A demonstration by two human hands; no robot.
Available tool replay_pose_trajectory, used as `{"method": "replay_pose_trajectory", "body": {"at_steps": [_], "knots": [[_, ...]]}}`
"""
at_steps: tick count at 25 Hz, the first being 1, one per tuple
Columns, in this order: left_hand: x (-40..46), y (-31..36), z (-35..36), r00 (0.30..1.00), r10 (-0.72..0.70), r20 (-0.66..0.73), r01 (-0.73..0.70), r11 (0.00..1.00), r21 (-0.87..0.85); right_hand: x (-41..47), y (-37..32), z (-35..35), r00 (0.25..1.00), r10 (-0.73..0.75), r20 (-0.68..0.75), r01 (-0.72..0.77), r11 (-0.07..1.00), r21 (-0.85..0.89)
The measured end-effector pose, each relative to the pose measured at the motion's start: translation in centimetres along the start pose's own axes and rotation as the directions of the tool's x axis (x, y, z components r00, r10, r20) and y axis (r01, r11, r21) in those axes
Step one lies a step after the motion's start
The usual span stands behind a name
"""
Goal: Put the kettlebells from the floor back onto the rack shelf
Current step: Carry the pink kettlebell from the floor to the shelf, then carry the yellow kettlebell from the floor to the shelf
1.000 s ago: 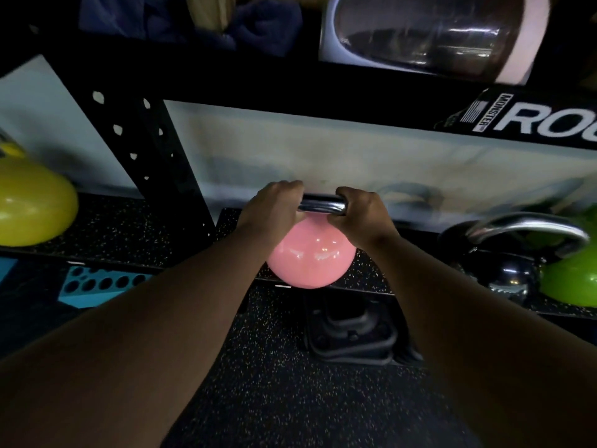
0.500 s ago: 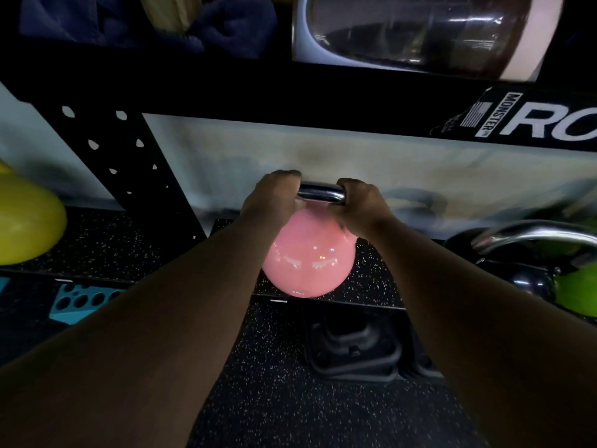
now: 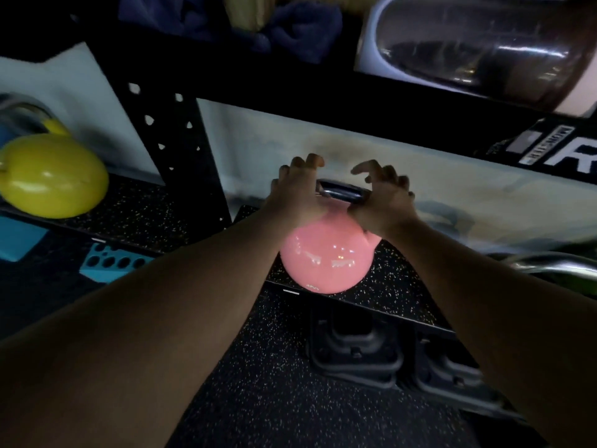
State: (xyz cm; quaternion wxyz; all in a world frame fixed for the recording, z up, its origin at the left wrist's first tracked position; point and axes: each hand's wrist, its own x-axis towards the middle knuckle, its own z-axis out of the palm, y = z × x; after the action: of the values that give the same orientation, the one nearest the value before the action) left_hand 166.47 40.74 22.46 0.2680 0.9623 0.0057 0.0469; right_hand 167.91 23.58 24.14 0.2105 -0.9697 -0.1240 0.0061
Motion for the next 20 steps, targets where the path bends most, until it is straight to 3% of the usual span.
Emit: {"method": "replay_pose_trajectory", "body": {"at_steps": [4, 7, 11, 15, 20], "knots": [[-6.2, -5.5, -2.8, 0.993, -0.118, -0.027, 0.118, 0.993, 0.024, -1.1, -5.2, 0.3, 0.938, -0.345, -0.017, 0.342, 0.936, -0.086], [-12.5, -10.4, -5.4, 0.981, -0.191, -0.022, 0.192, 0.974, 0.118, -2.5, -10.2, 3.3, 0.863, -0.505, 0.026, 0.503, 0.853, -0.14], [-23.1, -17.3, -8.9, 0.925, -0.374, -0.071, 0.379, 0.922, 0.081, -6.1, -18.8, 8.6, 0.743, -0.65, 0.159, 0.665, 0.743, -0.076], [-36.8, -22.8, -10.6, 0.784, -0.608, -0.127, 0.613, 0.79, 0.007, -12.9, -26.8, 15.3, 0.551, -0.785, 0.283, 0.813, 0.582, 0.031], [-58.1, -28.6, -11.6, 0.514, -0.841, -0.169, 0.834, 0.536, -0.128, -28.0, -38.1, 24.5, 0.284, -0.855, 0.434, 0.874, 0.417, 0.249]]}}
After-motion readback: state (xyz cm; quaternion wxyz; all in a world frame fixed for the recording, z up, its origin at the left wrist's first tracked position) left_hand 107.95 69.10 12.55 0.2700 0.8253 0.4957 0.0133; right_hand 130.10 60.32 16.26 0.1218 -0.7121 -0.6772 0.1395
